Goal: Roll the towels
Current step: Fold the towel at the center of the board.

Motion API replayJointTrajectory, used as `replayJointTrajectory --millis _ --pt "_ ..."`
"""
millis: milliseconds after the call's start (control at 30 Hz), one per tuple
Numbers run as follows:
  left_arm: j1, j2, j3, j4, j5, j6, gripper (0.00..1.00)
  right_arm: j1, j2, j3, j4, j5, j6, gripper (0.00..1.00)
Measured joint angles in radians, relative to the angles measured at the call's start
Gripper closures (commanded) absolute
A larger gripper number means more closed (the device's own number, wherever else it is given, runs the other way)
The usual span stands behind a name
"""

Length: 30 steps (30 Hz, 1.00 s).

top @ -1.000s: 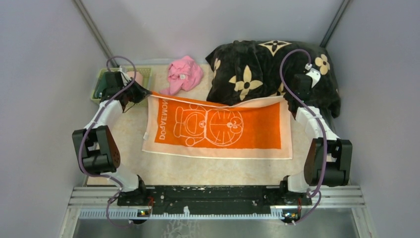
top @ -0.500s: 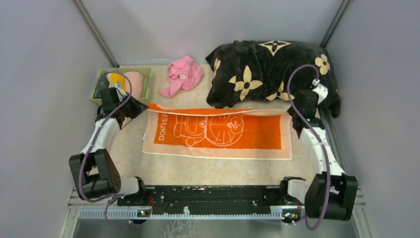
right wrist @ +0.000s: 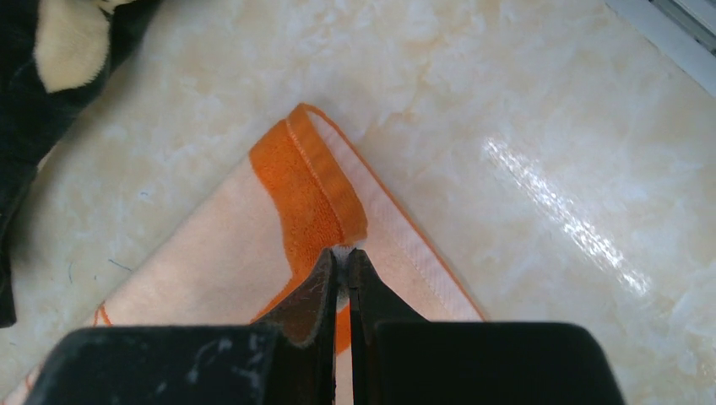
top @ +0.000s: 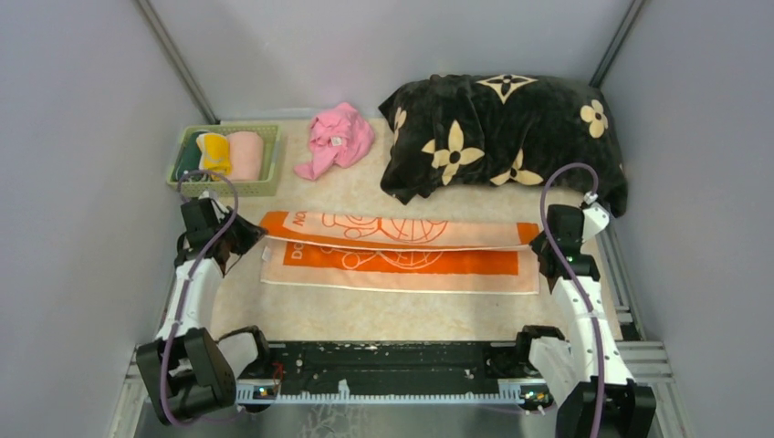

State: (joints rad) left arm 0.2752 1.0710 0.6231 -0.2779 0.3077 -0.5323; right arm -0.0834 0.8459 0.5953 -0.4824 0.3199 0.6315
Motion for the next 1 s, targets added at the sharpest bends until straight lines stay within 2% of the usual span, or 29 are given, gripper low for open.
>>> replayJointTrajectory --millis 367,500,833,1000 --pt "0.031 -0.137 -0.029 -0.082 -0.068 -0.007 0.94 0.000 -0.108 -0.019 -0.127 0.063 0.082 1.00" --pt "0.031 -0.159 -0.095 -0.082 -0.079 -0.030 0.92 0.000 -0.139 -0.067 -0.138 0.072 0.111 1.00" --pt "0.035 -0.176 -0.263 -0.073 -0.093 -0.143 0.89 0.000 -0.113 -0.212 -0.139 0.054 0.196 1.00" --pt "0.035 -0.184 -0.285 -0.073 -0.125 -0.177 0.92 0.000 -0.109 -0.222 -0.136 0.047 0.219 1.00"
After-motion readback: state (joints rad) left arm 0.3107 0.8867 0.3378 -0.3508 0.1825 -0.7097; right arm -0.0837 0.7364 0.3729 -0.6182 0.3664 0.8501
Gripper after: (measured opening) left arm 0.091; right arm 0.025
